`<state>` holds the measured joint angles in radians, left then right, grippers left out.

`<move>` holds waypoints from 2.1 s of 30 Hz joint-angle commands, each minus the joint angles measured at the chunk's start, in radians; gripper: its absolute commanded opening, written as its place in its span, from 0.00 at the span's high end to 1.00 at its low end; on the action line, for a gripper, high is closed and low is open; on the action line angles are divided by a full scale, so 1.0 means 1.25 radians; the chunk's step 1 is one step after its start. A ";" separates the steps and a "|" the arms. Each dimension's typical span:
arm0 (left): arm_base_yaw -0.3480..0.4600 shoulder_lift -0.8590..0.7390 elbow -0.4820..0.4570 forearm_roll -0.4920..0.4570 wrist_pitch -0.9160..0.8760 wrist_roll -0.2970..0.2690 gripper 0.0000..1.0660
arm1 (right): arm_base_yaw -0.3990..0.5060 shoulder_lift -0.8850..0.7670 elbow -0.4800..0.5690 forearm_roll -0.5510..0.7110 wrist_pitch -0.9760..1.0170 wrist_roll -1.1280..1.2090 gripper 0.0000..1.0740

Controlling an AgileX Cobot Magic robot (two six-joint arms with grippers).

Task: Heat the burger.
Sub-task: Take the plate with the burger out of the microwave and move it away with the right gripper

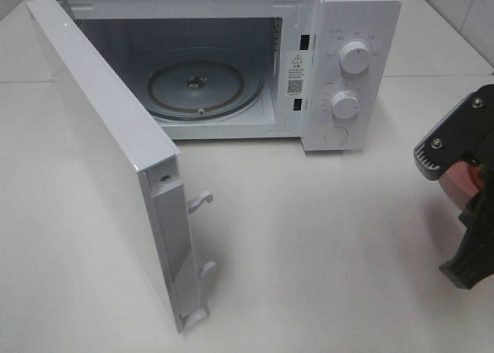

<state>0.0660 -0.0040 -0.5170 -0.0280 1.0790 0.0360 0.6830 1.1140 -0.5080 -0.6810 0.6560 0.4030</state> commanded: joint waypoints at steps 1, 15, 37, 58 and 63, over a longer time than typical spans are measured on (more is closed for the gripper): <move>0.002 -0.010 0.002 -0.003 -0.007 0.000 0.06 | -0.005 -0.009 -0.005 -0.055 0.021 0.021 0.96; 0.002 -0.010 0.002 -0.003 -0.007 0.000 0.06 | -0.006 -0.006 -0.005 -0.083 0.085 0.120 0.96; 0.002 -0.010 0.002 -0.003 -0.007 0.000 0.06 | -0.090 0.141 -0.074 -0.158 0.114 0.291 0.95; 0.002 -0.010 0.002 -0.003 -0.007 0.000 0.06 | -0.261 0.336 -0.180 -0.194 0.090 0.405 0.95; 0.002 -0.010 0.002 -0.003 -0.007 0.000 0.06 | -0.266 0.336 -0.172 -0.206 0.086 0.422 0.95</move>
<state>0.0660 -0.0040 -0.5170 -0.0280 1.0790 0.0360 0.3560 1.5350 -0.7210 -0.8740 0.7390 0.9220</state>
